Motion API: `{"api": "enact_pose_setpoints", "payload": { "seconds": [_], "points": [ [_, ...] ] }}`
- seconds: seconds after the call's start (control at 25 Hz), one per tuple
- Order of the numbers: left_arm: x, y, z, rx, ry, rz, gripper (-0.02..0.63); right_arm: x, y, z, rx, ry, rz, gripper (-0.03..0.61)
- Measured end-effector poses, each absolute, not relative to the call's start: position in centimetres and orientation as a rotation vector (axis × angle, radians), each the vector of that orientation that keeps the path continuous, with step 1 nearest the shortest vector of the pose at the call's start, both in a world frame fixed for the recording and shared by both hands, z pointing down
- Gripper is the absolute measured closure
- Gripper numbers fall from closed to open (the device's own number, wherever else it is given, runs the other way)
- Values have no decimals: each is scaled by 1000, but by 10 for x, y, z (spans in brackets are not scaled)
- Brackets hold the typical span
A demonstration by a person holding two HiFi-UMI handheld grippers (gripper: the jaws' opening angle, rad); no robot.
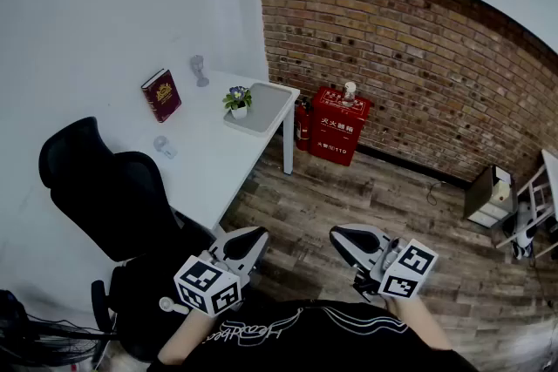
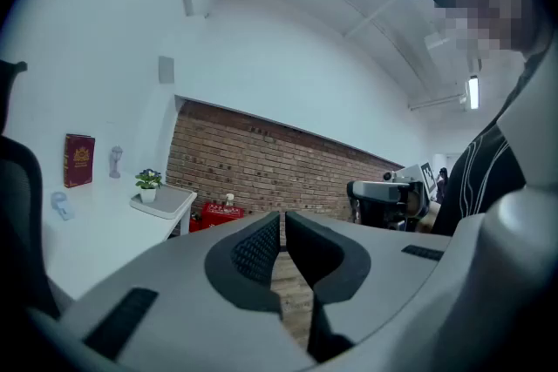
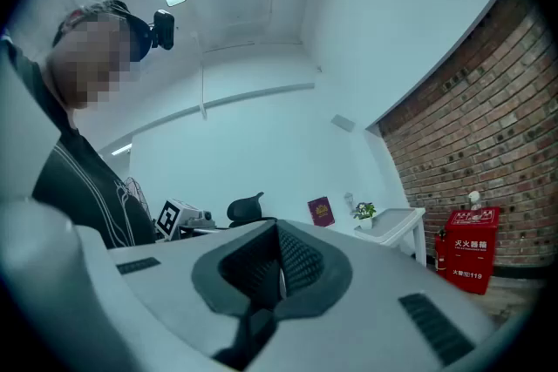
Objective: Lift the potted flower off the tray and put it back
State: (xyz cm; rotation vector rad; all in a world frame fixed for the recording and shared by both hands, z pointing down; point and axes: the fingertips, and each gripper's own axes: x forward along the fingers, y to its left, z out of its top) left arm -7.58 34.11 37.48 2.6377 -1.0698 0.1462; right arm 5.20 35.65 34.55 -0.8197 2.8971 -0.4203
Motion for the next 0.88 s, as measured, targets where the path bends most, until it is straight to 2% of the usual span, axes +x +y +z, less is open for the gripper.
{"api": "enact_pose_setpoints", "payload": {
  "seconds": [0.72, 0.88],
  "points": [
    [-50, 320, 370, 2617, -1240, 140, 563, 82, 342, 362, -784, 2975, -413, 577],
    [-34, 307, 379, 2605, -1229, 139, 418, 98, 334, 367, -769, 2994, -408, 577]
  ]
}}
